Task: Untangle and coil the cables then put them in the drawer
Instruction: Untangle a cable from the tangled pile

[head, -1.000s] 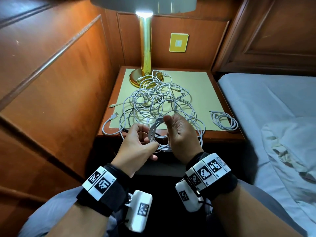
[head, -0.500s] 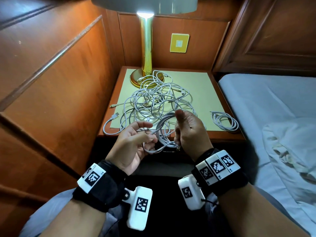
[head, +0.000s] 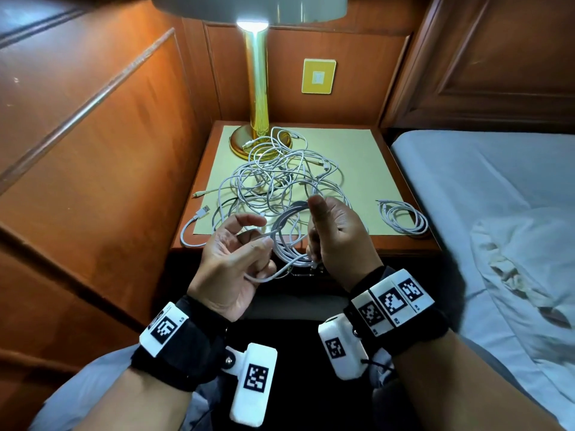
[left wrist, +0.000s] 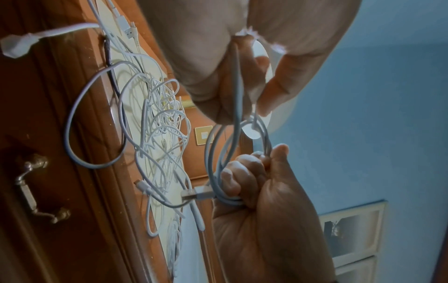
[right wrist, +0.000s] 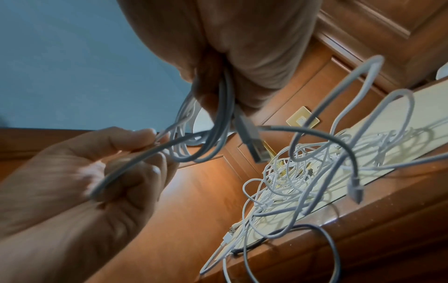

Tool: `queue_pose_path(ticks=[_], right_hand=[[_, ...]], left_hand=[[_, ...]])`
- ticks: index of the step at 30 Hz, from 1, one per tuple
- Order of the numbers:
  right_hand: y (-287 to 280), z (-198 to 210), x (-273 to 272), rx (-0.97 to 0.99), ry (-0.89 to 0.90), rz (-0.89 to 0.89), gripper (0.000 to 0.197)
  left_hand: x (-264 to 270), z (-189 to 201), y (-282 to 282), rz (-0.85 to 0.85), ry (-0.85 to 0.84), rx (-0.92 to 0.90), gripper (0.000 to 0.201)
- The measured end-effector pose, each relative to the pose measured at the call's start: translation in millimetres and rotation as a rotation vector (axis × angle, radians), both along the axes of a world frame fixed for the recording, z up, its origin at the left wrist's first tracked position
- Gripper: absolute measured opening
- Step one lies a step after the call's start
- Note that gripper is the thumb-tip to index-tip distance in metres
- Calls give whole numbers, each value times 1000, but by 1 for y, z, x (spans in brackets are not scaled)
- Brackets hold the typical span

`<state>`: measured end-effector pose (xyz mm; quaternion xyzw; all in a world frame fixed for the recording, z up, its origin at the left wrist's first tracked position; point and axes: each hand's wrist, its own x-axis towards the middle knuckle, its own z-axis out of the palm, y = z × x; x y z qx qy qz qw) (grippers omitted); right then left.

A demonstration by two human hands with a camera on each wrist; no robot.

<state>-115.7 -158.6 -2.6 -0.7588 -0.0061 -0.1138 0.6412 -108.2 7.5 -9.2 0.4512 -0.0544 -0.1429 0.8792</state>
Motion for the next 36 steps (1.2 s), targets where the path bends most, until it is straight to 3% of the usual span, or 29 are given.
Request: queue_pose_path(ticks=[5,8,13,18,20,23,26,30,32,35,36], right_hand=[[-4,-4,1,-312,-93,-70,39],[-11,-5,1,-469,-170,-125,48],[-25,-1,2,-466,-189,-212,54],[-45,7,1,-408,-232,-366,40],[-47,4,2,-348,-213,-401,44],[-43,1,3,-29,-133,-328,43],[-35,0,1,198,-56,-204,25],[-32,-9,2,-31,-27,-68,27],[-29,-13,2,-118,36,16,26],[-25,-15,1,-156,165,145,24],[-23,-15,0,-150,202,165,25]], left_hand=[[4,0,6,-74,33,182,25],[5,-1,9,-148,65,230,30],[7,-4,10,-108,49,158,40],[9,-7,16,-57,-41,369,9],[10,-14,15,6,-166,530,8],[9,-25,13,113,-496,902,16],[5,-31,9,7,-762,1030,37],[-7,-31,0,-105,-979,917,43],[-9,-24,-2,-46,-1003,843,35],[-6,-16,0,114,-981,823,7],[-5,-16,2,159,-937,820,10]])
